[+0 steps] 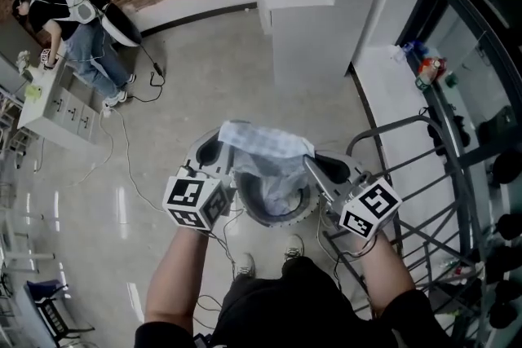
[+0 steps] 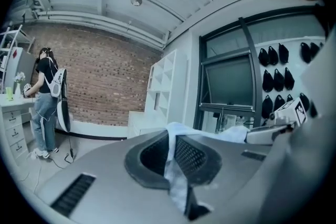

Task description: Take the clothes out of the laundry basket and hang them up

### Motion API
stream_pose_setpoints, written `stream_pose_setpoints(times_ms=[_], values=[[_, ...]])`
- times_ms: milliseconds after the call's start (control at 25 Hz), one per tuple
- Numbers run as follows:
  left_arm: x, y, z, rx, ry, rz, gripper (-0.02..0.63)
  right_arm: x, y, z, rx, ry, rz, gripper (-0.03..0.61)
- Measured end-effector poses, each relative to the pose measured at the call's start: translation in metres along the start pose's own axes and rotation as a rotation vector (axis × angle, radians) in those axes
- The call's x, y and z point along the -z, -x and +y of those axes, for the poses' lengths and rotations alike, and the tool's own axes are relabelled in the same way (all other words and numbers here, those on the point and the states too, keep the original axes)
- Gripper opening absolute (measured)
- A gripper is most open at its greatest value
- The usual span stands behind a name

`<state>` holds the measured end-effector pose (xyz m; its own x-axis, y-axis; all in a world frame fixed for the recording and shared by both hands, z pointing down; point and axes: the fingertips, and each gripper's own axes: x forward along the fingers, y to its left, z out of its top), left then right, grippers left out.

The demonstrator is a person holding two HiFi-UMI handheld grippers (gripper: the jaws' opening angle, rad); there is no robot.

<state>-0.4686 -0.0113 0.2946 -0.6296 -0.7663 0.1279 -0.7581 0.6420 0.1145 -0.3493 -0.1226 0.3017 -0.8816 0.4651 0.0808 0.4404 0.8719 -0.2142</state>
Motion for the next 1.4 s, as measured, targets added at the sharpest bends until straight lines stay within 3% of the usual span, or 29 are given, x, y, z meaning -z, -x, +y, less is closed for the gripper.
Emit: stream_pose_setpoints(times_ms=[320, 680, 960, 1400], values=[[-0.034, 0.008, -0.009, 0.126, 0.033, -0.054, 0.012, 0.015, -0.003, 0.029, 0.087, -0.027, -0.004, 0.018], [-0.061, 0.019, -0.026, 0.290, 0.037, -0.070, 0.012, 0.035, -0.003, 0.062, 0.244, -0.082, -0.004, 0.028], [-0.068, 0.036, -0.047, 0.425, 0.028, -0.095, 0.012, 0.068, 0.014, 0.088, 0.330, -0.109, 0.025, 0.133], [-0.109, 0.065, -0.073, 0.541, -0.005, -0.175, 0.012, 0.118, 0.035, 0.092, 0.449, -0.192, 0.057, 0.187]])
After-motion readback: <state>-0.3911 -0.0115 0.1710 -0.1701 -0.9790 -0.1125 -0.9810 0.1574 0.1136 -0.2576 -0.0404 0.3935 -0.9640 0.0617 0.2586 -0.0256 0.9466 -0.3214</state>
